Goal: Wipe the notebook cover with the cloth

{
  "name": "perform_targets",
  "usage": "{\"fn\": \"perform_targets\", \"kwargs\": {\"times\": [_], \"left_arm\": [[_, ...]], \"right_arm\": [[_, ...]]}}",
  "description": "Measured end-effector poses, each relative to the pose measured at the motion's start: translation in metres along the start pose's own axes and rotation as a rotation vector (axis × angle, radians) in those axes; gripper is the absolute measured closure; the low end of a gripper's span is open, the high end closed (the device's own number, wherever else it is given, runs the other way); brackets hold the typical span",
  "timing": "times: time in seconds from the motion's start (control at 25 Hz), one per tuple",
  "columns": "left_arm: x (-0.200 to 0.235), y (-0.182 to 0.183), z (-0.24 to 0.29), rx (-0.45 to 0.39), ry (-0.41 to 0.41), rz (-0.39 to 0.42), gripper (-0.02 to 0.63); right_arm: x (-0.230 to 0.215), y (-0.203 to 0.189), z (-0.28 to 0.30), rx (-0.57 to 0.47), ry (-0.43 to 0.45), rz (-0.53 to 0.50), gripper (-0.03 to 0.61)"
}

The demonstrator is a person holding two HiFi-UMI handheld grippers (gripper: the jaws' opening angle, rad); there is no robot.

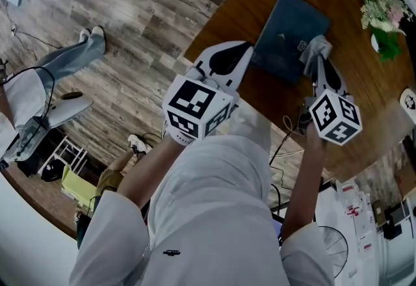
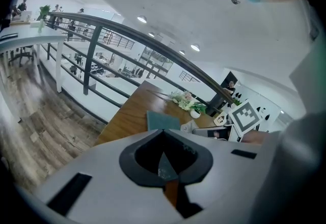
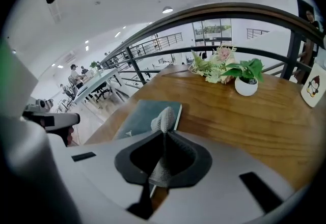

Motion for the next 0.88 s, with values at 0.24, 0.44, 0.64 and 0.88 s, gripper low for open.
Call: {"fn": "perform_targets", "kwargs": {"times": [0.24,0.44,0.64,0.88], "left_arm": [[0.006,-0.01,-0.003,-0.003,0.013,-0.026,0.594],[0.009,-0.019,-0.004,0.0,0.02,-0.04,0.594],[0.008,-0.018,-0.007,-0.004,0.025,-0.042,0.594],[0.008,-0.019,-0.01,-0.01,0.027,-0.044,0.594]], "right_arm": [[0.0,-0.015,0.017,0.017,-0.025,0.004,0.549],[0.005,-0.017,0.018,0.019,-0.025,0.023,0.549],[0.015,-0.017,0.017,0.029,-0.004,0.031,0.549],[0.029,-0.015,0.019,0.022,0.018,0.025,0.549]]}}
Point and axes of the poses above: the fingertips, and each gripper's own axes: z forward along the fingers, x to its left, y out of its top, the point moved 4 cm from there along -z, backward along the fingers, and after that the axes turned 14 degrees about -y, right-handed, at the moved point
